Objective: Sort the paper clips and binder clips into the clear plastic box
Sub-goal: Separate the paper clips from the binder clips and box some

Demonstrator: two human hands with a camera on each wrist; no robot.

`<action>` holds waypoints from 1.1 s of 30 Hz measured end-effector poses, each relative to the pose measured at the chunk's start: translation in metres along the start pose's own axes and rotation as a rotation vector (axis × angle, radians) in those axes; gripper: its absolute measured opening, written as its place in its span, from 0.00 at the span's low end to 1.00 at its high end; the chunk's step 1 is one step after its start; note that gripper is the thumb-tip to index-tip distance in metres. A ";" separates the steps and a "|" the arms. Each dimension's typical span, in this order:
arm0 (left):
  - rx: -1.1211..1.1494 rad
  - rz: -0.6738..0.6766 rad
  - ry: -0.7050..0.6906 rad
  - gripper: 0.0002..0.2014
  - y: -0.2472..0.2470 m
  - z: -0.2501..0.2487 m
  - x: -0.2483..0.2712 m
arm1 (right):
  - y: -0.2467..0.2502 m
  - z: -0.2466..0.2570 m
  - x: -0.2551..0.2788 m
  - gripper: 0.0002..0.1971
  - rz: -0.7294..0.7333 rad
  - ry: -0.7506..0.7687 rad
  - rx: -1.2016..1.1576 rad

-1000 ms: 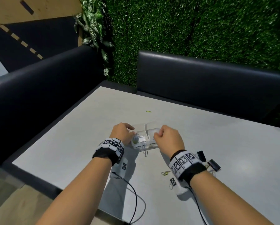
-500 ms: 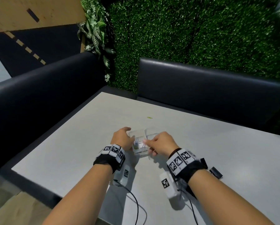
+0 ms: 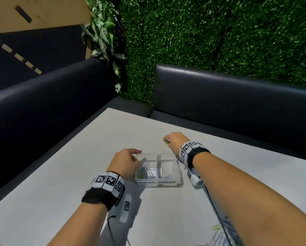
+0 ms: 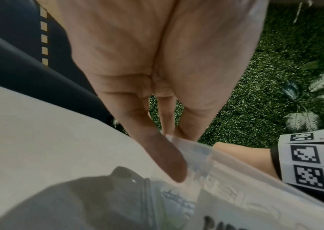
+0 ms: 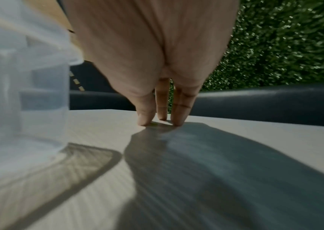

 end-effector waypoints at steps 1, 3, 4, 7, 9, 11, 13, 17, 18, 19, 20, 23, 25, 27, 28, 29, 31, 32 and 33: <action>-0.005 0.001 -0.005 0.17 -0.001 -0.001 -0.001 | -0.001 0.001 -0.004 0.10 0.034 -0.012 0.018; -0.008 0.003 -0.010 0.17 -0.001 -0.003 -0.003 | -0.002 0.002 -0.010 0.08 0.050 -0.044 0.039; -0.011 0.003 -0.011 0.16 -0.002 -0.004 -0.004 | -0.005 0.001 -0.012 0.10 0.027 -0.043 0.058; -0.017 -0.002 -0.010 0.16 -0.002 -0.009 -0.003 | -0.008 -0.003 -0.009 0.16 -0.033 -0.075 0.075; -0.023 0.002 -0.012 0.17 -0.001 -0.012 0.001 | -0.008 -0.003 -0.002 0.16 0.004 -0.153 0.043; -0.038 0.000 -0.018 0.17 -0.001 -0.016 0.009 | -0.005 -0.003 0.008 0.14 0.048 -0.183 0.014; -0.046 -0.002 -0.020 0.18 -0.002 -0.019 0.018 | -0.003 -0.003 0.022 0.10 0.101 -0.187 0.035; -0.051 -0.025 -0.008 0.19 -0.003 -0.018 0.033 | -0.007 -0.017 0.052 0.03 0.074 -0.228 0.084; -0.059 -0.034 -0.005 0.19 -0.003 -0.018 0.035 | -0.008 -0.021 0.064 0.03 0.071 -0.217 0.082; -0.064 -0.041 -0.004 0.20 -0.003 -0.018 0.037 | -0.008 -0.023 0.077 0.05 0.072 -0.204 0.072; -0.064 -0.046 -0.002 0.20 -0.003 -0.018 0.039 | -0.008 -0.027 0.090 0.06 0.080 -0.189 0.075; -0.070 -0.049 0.007 0.21 -0.004 -0.018 0.045 | -0.008 -0.033 0.134 0.09 0.145 -0.151 0.089; -0.087 -0.042 0.010 0.21 -0.007 -0.018 0.049 | -0.010 -0.036 0.167 0.10 0.190 -0.137 0.091; -0.101 -0.016 0.012 0.23 -0.010 -0.021 0.055 | -0.014 -0.037 0.200 0.11 0.220 -0.116 0.098; -0.124 0.005 0.020 0.25 -0.011 -0.023 0.060 | -0.016 -0.037 0.217 0.11 0.239 -0.110 0.093; -0.168 0.014 0.031 0.28 -0.013 -0.026 0.066 | -0.015 -0.036 0.233 0.10 0.245 -0.102 0.080; -0.232 -0.057 0.035 0.34 -0.014 -0.035 0.083 | -0.013 -0.035 0.261 0.09 0.201 -0.086 0.020; -0.205 -0.133 -0.014 0.33 -0.014 -0.044 0.097 | -0.009 -0.038 0.274 0.08 0.143 -0.080 -0.027; -0.160 -0.197 -0.107 0.29 -0.017 -0.058 0.114 | -0.005 -0.042 0.286 0.08 0.076 -0.083 -0.076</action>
Point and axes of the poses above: each hand's wrist, its own x-axis away from the middle knuckle, its own y-axis out of the back of the hand, z = x × y, the point moved 2 cm from there along -x, towards the middle knuckle, and after that the axes turned 7 degrees about -x, right-handed, at the moved point
